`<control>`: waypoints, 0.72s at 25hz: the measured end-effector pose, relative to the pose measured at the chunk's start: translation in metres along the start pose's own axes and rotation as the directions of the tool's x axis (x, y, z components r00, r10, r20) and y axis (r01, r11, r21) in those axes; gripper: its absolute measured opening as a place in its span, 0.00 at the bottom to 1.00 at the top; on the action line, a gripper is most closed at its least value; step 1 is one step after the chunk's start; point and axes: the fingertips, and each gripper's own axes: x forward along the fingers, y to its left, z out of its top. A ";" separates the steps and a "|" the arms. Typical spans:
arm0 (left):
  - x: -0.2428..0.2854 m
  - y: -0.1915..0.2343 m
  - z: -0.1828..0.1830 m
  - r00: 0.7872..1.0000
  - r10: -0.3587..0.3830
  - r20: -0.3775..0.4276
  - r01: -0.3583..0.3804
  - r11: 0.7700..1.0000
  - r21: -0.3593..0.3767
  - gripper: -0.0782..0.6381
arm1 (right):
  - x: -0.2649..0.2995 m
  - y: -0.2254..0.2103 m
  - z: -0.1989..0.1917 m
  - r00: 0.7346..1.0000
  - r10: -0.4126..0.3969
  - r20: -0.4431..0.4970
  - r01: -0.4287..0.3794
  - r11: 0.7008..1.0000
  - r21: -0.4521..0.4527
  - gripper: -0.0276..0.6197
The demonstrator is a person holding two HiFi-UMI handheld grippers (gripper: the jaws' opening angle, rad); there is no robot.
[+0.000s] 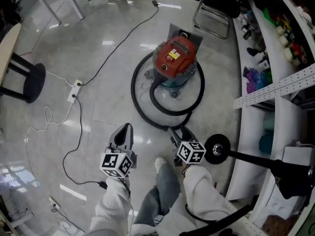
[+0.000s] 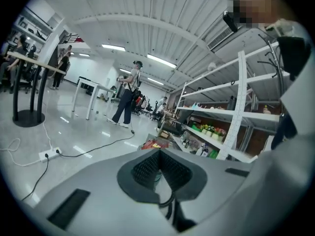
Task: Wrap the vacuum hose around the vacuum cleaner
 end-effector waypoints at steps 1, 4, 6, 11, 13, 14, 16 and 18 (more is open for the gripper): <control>-0.007 -0.014 0.024 1.000 -0.005 0.009 0.005 1.000 0.010 0.11 | -0.022 0.014 0.016 1.000 -0.027 0.005 0.028 0.999 -0.035 0.51; -0.038 -0.051 0.084 0.999 -0.007 0.044 0.006 0.999 0.037 0.11 | -0.089 0.056 0.048 0.991 -0.137 0.005 0.134 0.963 -0.233 0.50; -0.059 -0.069 0.115 0.997 -0.014 0.073 0.011 0.999 0.047 0.11 | -0.126 0.085 0.064 0.978 -0.206 0.040 0.207 0.918 -0.337 0.50; -0.124 -0.091 0.141 0.992 -0.096 0.085 0.091 0.994 0.067 0.11 | -0.191 0.153 0.060 0.930 -0.344 0.129 0.367 0.863 -0.348 0.25; -0.162 -0.094 0.147 0.985 -0.142 0.094 0.134 0.987 0.085 0.11 | -0.214 0.185 0.048 0.907 -0.388 0.164 0.421 0.835 -0.354 0.12; -0.185 -0.095 0.149 0.981 -0.166 0.099 0.157 0.983 0.092 0.11 | -0.227 0.201 0.039 0.898 -0.402 0.178 0.440 0.826 -0.352 0.12; -0.235 -0.096 0.153 0.973 -0.211 0.096 0.201 0.974 0.104 0.11 | -0.258 0.232 0.017 0.879 -0.431 0.203 0.476 0.817 -0.326 0.12; -0.288 -0.100 0.155 0.965 -0.250 0.075 0.240 0.963 0.125 0.11 | -0.296 0.260 -0.009 0.855 -0.469 0.223 0.517 0.809 -0.280 0.12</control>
